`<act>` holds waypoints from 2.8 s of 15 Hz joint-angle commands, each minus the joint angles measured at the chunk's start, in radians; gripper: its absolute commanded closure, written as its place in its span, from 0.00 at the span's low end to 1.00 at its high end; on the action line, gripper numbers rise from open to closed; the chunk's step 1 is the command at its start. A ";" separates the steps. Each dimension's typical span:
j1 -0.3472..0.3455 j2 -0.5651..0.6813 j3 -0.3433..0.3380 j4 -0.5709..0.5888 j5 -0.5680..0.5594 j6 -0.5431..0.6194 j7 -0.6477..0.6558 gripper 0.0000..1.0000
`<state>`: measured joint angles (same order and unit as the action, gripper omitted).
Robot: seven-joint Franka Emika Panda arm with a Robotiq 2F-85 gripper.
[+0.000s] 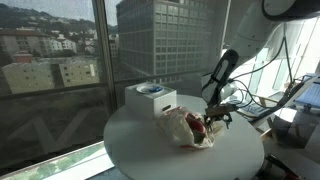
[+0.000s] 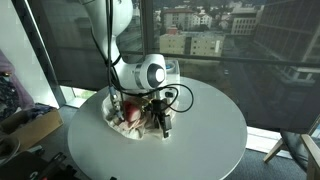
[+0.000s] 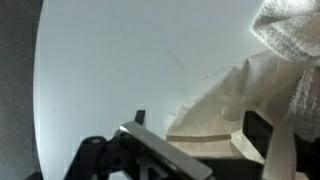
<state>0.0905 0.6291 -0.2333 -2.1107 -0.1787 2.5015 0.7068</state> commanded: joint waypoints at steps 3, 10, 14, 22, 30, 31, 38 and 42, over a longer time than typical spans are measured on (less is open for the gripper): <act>0.054 0.014 -0.038 0.001 -0.003 0.047 0.079 0.00; 0.071 0.015 -0.046 -0.006 -0.011 0.045 0.125 0.51; 0.075 0.012 -0.050 -0.008 -0.015 0.043 0.134 0.80; 0.092 0.001 -0.056 0.029 -0.031 -0.150 0.139 1.00; 0.172 -0.019 -0.073 0.176 0.038 -0.803 0.064 1.00; 0.183 -0.018 -0.078 0.206 0.025 -0.882 0.077 1.00; 0.128 -0.091 0.040 0.439 -0.111 -1.289 0.113 1.00; 0.106 -0.116 0.085 0.511 -0.147 -1.313 0.114 1.00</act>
<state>0.2279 0.5254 -0.1932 -1.6483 -0.2952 1.2248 0.8091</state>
